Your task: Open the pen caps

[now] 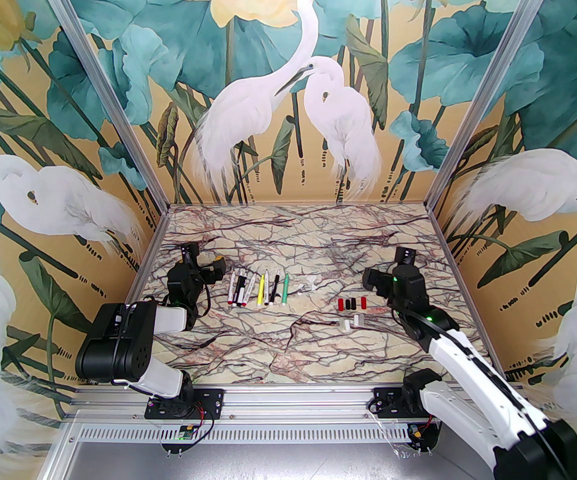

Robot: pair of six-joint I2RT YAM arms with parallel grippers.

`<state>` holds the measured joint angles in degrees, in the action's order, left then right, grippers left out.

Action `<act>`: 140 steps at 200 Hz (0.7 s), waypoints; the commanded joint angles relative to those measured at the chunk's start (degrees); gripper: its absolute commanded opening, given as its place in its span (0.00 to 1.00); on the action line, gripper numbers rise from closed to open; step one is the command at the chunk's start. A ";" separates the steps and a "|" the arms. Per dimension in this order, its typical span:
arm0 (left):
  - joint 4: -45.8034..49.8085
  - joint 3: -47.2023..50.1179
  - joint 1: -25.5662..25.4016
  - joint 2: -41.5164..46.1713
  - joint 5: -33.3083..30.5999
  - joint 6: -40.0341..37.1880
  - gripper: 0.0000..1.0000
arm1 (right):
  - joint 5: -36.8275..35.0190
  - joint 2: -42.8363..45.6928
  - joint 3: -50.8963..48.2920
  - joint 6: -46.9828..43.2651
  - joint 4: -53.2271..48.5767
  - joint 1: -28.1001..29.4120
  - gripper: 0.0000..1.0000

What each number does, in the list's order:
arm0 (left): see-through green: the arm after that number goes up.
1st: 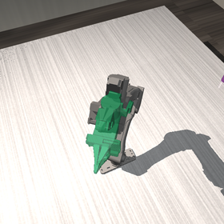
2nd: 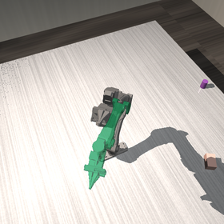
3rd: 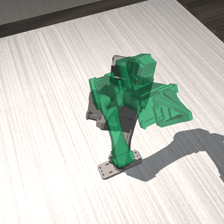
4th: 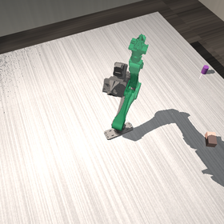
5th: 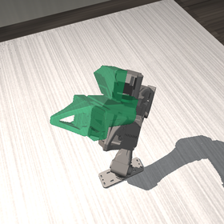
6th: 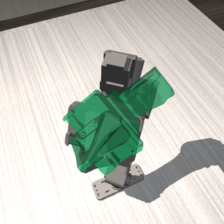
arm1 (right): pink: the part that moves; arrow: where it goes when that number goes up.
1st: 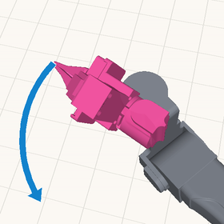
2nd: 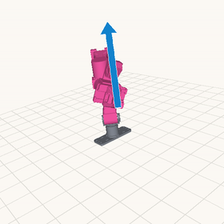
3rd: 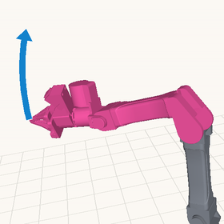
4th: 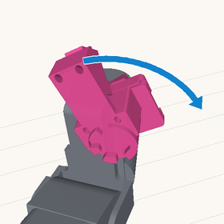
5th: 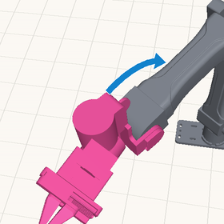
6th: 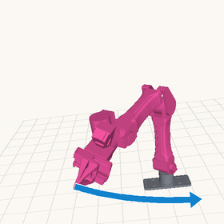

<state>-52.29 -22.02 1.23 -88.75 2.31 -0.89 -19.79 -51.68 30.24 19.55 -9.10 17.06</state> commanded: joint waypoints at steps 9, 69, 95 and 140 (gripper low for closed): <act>-0.19 -0.43 0.39 -0.32 0.25 0.36 1.00 | -9.05 -5.71 -3.93 -11.05 19.58 -1.98 0.99; -0.18 -0.39 0.35 -0.29 0.29 0.36 1.00 | -4.09 -19.62 -7.16 -17.62 42.60 -8.06 0.99; -0.24 -0.37 0.39 -0.29 0.32 0.40 1.00 | 0.20 -22.69 -7.69 -17.93 45.76 -10.98 0.99; -0.22 -0.39 0.37 -0.29 0.31 0.36 0.99 | 5.08 -23.99 -10.09 -18.53 51.52 -13.60 0.99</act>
<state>-52.29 -22.02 1.23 -88.75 2.31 -0.89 -18.65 -75.42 21.41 2.24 36.84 4.29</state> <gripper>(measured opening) 0.995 0.994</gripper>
